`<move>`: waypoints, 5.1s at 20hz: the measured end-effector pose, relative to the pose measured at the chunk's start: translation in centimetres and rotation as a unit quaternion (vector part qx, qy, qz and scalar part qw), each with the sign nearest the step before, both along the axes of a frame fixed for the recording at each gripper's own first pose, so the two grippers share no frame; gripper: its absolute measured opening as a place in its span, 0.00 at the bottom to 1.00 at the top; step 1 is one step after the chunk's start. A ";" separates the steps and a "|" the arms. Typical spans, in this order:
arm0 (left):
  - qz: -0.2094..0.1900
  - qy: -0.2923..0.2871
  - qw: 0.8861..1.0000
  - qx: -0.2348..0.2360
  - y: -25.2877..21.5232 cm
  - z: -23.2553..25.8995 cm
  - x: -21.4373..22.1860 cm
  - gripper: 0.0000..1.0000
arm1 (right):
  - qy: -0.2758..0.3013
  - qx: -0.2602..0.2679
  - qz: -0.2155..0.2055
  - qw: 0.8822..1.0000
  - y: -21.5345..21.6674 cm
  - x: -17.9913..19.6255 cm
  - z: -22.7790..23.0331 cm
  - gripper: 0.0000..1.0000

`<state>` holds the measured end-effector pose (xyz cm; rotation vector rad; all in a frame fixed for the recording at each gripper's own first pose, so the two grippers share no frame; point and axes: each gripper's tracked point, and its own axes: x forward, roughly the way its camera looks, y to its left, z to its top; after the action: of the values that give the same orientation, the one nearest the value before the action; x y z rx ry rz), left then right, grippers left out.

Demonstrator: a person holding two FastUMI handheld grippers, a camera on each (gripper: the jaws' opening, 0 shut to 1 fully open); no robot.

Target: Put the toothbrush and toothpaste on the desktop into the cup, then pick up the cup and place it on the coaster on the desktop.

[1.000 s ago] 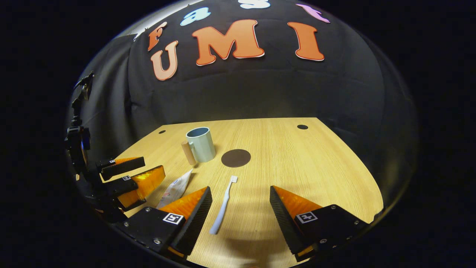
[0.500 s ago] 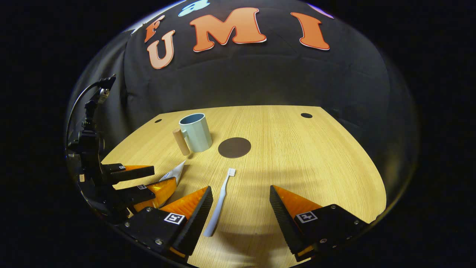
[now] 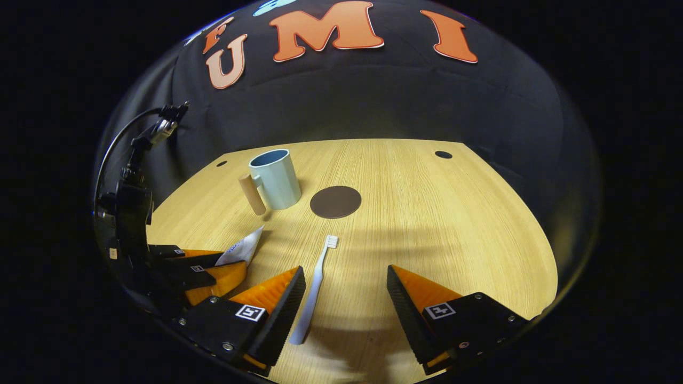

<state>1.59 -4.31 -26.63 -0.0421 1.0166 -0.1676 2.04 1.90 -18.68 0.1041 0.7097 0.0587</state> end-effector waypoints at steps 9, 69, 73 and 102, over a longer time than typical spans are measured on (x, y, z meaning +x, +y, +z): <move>0.021 0.006 0.998 -0.062 -0.6 0.6 0.1 0.27 | 0.044 -0.002 0.014 0.999 1.3 -0.4 -1.3 0.86; 0.056 -0.337 0.936 -0.082 1.0 18.2 14.7 0.25 | -0.198 -0.009 0.019 0.980 -1.8 6.7 11.9 0.07; 0.062 -0.371 0.922 -0.087 1.6 20.0 17.5 0.25 | -0.216 -0.011 0.016 0.976 -3.0 8.0 12.8 0.07; 0.070 -0.308 0.938 -0.140 0.1 9.7 25.5 0.27 | -0.276 0.019 0.016 0.961 -2.1 12.9 15.6 0.08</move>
<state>27.11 -4.21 -16.92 -0.3029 0.3551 -0.1783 14.93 -0.20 -3.11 0.1068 0.1511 0.1260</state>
